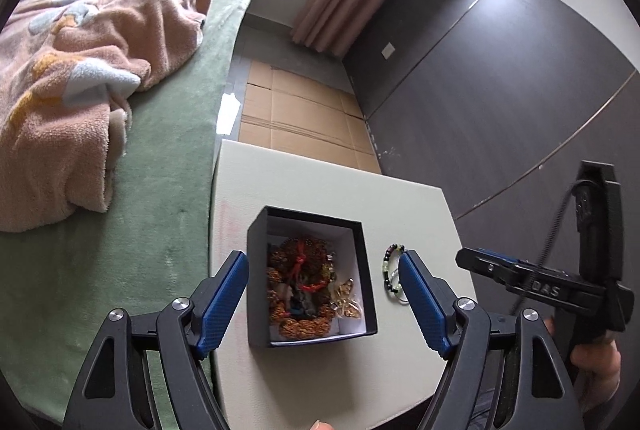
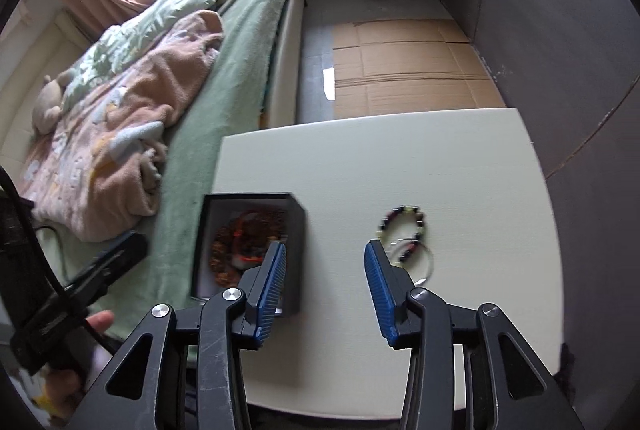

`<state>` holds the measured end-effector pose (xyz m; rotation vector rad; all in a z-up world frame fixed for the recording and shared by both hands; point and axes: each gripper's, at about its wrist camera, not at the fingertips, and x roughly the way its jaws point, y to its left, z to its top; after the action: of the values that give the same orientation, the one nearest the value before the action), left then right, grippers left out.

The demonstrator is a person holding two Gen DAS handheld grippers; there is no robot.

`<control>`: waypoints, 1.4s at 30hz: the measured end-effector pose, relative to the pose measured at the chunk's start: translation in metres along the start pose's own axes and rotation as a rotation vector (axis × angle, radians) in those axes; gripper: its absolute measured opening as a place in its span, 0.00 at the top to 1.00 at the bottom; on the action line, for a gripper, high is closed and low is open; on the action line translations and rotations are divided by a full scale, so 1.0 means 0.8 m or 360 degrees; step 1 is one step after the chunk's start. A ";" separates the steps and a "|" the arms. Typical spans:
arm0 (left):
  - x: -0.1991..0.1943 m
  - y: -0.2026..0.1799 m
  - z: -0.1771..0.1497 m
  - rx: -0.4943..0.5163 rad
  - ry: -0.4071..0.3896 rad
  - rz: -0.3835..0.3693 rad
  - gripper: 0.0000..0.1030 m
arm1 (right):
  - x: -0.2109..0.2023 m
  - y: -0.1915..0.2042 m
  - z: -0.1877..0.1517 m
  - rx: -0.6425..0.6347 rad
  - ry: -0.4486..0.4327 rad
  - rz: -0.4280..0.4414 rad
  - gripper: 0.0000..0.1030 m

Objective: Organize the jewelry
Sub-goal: 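Grasp the dark bead bracelet with the left tool and lift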

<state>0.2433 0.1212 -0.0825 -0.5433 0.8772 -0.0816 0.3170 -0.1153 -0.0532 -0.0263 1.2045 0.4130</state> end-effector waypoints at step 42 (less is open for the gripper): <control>0.273 -0.161 -0.016 0.0754 0.0734 0.0438 0.78 | 0.069 -0.229 -0.008 0.0672 0.0057 0.0117 0.60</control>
<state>0.3939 -0.0577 -0.1812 0.0506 1.3263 -0.1624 0.3872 -0.2701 -0.1421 0.3761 1.3107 0.2161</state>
